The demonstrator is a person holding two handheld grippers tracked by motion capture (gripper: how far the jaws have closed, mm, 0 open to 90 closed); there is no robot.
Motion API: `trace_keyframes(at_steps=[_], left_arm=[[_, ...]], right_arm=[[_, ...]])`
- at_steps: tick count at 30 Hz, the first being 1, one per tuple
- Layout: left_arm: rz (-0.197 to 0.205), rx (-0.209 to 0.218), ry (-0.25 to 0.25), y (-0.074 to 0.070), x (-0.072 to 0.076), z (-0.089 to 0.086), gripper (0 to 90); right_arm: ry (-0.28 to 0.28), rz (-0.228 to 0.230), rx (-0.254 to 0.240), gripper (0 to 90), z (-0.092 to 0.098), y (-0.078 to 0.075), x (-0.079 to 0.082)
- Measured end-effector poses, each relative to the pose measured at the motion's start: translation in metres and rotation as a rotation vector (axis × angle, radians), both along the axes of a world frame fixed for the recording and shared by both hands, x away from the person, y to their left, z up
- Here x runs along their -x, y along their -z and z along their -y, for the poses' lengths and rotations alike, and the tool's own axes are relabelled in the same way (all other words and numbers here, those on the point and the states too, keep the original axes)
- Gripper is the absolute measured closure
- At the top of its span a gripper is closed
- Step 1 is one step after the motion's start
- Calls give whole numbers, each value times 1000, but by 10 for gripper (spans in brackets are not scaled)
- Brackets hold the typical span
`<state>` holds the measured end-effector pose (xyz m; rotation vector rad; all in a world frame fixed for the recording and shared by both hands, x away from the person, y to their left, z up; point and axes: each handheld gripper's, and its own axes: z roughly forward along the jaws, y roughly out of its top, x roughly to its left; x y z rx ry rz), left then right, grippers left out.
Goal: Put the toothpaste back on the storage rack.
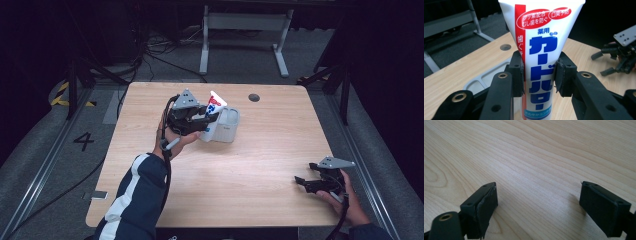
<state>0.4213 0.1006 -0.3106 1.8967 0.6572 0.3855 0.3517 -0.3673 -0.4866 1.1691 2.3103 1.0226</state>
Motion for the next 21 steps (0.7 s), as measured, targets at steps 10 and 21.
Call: trace_keyframes(at_steps=[10,21], left_arm=[[21,67,-33,0,-16,-3,649],[41,93,-70,-3,-33,4,649]], right_arm=[[0,0,0,153,0,0,0],[0,0,0,153,0,0,0]])
